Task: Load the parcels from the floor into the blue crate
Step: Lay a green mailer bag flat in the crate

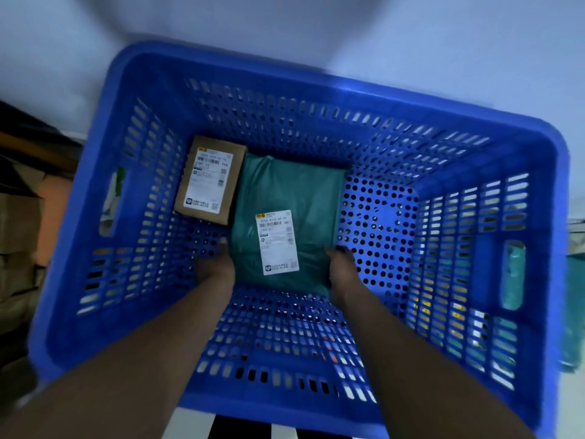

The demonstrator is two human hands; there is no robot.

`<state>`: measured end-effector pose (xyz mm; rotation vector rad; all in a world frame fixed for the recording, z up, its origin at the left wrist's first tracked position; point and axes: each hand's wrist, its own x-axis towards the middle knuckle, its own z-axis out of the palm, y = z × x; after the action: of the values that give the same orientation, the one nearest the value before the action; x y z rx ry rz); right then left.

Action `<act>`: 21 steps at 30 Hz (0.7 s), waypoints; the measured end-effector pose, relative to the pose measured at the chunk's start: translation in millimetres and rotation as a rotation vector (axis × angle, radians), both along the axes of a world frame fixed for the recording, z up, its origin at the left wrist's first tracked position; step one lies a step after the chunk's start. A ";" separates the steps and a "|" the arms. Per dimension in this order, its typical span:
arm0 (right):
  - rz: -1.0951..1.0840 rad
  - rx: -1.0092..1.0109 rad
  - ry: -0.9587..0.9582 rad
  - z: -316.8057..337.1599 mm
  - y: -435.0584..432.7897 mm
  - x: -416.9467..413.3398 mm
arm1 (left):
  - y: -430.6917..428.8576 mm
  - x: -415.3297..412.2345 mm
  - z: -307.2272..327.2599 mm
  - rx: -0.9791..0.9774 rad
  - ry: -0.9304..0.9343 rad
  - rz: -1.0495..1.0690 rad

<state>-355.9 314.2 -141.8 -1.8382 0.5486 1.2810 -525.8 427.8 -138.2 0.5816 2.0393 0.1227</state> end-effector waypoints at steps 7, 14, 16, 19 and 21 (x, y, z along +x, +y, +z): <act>-0.022 -0.043 0.197 18.5 12.3 -10.2 | -2.9 9.4 -43.5 -0.117 -0.201 0.192; 0.009 -0.055 0.167 28.8 10.8 7.6 | -9.5 19.7 -71.3 0.070 -0.115 0.279; 0.015 -0.028 0.215 33.8 2.6 10.6 | -12.0 24.2 -69.2 0.084 -0.108 0.320; 0.145 -0.069 0.074 40.7 3.2 24.5 | -20.0 52.1 4.2 0.086 -0.095 0.244; 0.259 -0.116 -0.051 48.5 4.6 35.3 | -26.9 63.9 31.3 0.132 -0.034 0.093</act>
<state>-320.6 318.8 -93.4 -2.0852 0.3723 1.3905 -461.9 400.8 -106.9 0.5618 2.0362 0.3227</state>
